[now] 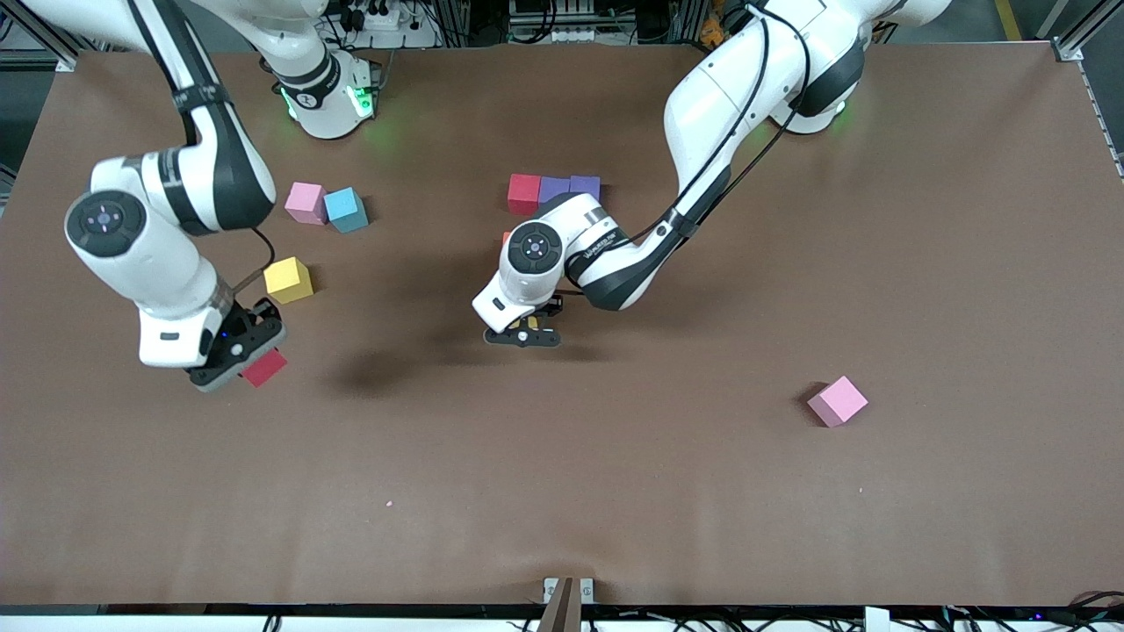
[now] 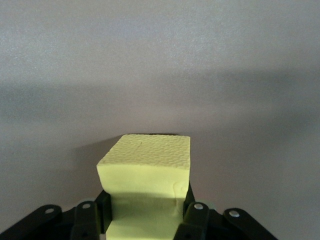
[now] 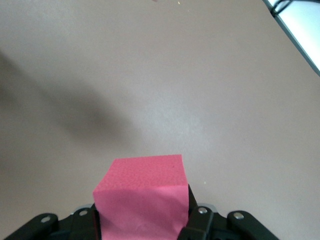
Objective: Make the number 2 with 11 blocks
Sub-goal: 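Lower yellow at center with the left gripper while the right gripper lifts red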
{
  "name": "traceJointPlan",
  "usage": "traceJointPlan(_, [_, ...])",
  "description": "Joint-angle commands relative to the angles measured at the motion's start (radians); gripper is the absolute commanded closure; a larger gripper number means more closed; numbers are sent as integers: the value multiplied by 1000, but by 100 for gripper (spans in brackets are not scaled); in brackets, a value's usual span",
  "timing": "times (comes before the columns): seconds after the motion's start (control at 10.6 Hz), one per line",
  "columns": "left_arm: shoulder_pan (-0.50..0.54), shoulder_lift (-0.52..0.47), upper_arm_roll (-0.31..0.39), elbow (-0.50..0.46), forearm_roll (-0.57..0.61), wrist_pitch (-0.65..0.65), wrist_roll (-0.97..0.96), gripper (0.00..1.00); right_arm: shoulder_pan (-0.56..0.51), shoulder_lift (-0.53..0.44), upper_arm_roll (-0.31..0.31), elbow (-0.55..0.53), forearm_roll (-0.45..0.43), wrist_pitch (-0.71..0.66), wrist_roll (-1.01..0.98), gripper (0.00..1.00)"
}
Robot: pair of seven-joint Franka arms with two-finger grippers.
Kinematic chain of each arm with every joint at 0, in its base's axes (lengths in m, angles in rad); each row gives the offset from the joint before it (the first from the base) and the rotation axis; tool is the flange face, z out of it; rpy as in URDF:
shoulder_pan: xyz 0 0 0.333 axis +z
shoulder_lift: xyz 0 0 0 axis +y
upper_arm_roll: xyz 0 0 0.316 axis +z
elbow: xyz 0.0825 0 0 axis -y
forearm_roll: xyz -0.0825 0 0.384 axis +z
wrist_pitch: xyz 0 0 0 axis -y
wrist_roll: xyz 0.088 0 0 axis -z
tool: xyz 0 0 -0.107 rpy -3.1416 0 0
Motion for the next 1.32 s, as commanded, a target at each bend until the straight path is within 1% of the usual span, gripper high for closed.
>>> traceJointPlan(0.0, [-17, 5, 17, 14, -25, 1, 24, 54, -9, -66, 4, -55, 80, -28, 25, 65])
traceJointPlan(0.09, [-18, 6, 17, 14, -25, 1, 24, 54, -11, -65, 4, -54, 102, -36, 15, 65])
traceJointPlan(0.76, [-27, 6, 19, 11, -25, 1, 22, 52, 0, -69, 4, -55, 103, -45, 22, 65])
traceJointPlan(0.85, [-26, 6, 19, 11, -25, 1, 24, 46, -5, -79, 4, -55, 103, -75, 15, 65])
traceJointPlan(0.95, [-26, 6, 19, 11, -23, 1, 27, 24, -8, -91, 3, -55, 103, -88, 15, 65])
traceJointPlan(1.04, [-26, 8, 20, 11, -19, 1, 36, 0, -8, -99, 3, -55, 103, -94, 15, 65])
traceJointPlan(1.23, [-26, 8, 22, 11, -17, 1, 64, 0, -9, -96, 3, -54, 117, -100, 13, 65])
